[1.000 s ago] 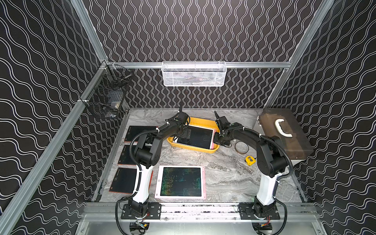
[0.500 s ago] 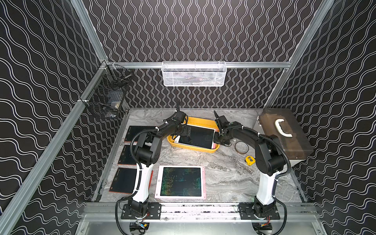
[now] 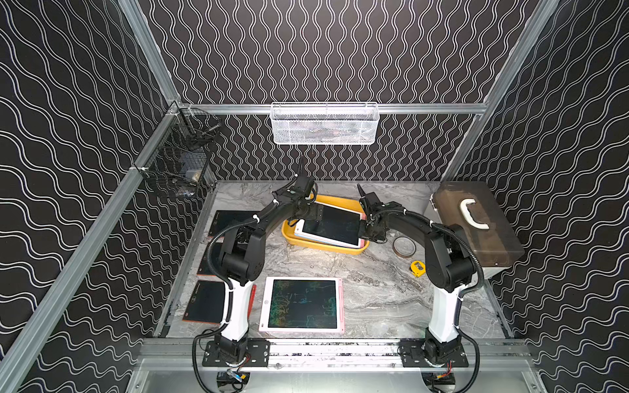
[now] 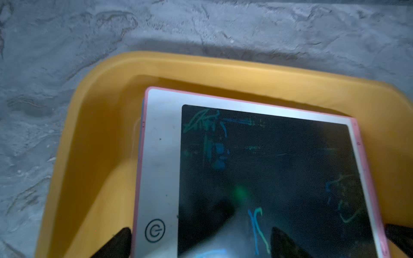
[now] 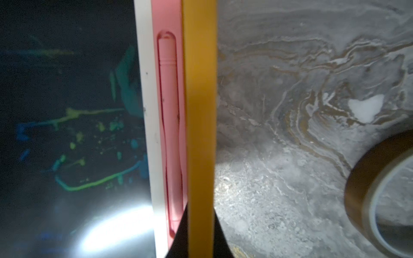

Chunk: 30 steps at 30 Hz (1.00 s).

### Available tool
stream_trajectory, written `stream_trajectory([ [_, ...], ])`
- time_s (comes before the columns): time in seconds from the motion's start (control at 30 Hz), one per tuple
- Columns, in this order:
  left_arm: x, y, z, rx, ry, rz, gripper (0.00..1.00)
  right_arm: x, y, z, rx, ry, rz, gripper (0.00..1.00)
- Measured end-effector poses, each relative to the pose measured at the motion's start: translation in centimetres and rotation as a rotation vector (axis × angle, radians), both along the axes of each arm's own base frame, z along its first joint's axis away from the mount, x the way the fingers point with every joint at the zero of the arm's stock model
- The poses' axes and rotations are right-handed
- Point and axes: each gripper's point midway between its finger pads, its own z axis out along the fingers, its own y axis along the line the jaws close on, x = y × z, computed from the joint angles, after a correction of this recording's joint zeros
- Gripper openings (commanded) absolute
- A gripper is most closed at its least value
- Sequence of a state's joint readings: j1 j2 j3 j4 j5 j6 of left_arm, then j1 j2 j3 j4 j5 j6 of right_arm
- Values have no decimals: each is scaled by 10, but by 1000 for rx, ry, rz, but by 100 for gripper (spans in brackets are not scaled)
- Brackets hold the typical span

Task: Take out the writing tablet from the storage box
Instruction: Pick up the writing tablet from the storage box.

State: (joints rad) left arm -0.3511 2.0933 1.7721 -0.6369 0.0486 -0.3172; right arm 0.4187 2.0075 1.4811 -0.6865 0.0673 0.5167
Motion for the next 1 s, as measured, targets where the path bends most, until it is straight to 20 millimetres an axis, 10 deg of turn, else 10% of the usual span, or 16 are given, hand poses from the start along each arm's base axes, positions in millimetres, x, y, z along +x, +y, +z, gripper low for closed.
stream_trajectory([
  [0.37,-7,-10,44,-52,-49,-35,99,3,-1,-4,-13,6,-9,2],
  [0.7,-13,-10,44,-34,-44,-58,96,6,0,-4,-17,4,-2,2],
  [1.0,-12,-11,60,-60,-77,-54,68,6,-1,-6,-21,7,-4,2],
])
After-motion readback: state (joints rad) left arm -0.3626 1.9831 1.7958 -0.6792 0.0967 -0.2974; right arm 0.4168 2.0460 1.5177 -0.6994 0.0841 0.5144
